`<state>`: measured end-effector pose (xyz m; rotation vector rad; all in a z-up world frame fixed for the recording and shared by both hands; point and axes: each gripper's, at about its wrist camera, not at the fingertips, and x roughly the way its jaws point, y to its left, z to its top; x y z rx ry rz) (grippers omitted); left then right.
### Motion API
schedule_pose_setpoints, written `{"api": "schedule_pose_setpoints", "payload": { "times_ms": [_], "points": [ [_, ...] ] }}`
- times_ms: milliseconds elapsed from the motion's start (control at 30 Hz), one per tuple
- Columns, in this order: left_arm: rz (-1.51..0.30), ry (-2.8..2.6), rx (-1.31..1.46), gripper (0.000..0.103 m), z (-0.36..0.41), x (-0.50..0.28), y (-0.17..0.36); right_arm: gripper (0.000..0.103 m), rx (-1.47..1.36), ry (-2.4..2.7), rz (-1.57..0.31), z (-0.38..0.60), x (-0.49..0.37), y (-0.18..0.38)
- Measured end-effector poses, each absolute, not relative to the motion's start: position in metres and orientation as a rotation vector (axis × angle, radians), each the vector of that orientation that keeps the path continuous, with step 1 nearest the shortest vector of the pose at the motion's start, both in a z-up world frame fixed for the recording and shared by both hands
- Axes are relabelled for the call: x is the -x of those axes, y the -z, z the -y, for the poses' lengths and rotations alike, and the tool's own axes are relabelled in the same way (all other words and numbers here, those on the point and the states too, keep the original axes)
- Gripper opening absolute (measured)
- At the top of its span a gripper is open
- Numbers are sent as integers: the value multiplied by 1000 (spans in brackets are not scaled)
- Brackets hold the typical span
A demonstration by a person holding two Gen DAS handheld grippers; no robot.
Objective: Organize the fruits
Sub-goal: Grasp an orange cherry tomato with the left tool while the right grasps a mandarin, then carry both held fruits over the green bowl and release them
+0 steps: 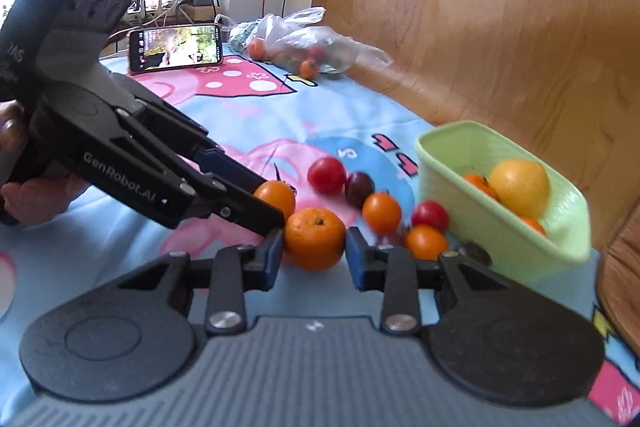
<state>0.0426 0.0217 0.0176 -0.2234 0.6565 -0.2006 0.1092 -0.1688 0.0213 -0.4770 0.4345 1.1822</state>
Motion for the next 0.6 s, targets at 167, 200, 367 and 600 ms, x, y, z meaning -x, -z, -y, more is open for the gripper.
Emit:
{"api": "schedule_pose_setpoints", "payload": {
  "times_ms": [167, 200, 367, 600],
  "points": [
    [-657, 291, 188, 36, 11, -45, -20, 37, 431, -1106, -452, 208, -96, -24],
    [-662, 299, 181, 36, 16, -46, -19, 37, 432, -1089, -446, 213, -94, -23],
    [-684, 274, 154, 39, 29, -54, -13, 38, 395, -1035, -476, 222, -97, -11],
    [-691, 239, 144, 44, 28, -55, -16, 45, 351, -1026, -500, 222, -102, -2]
  ]
}}
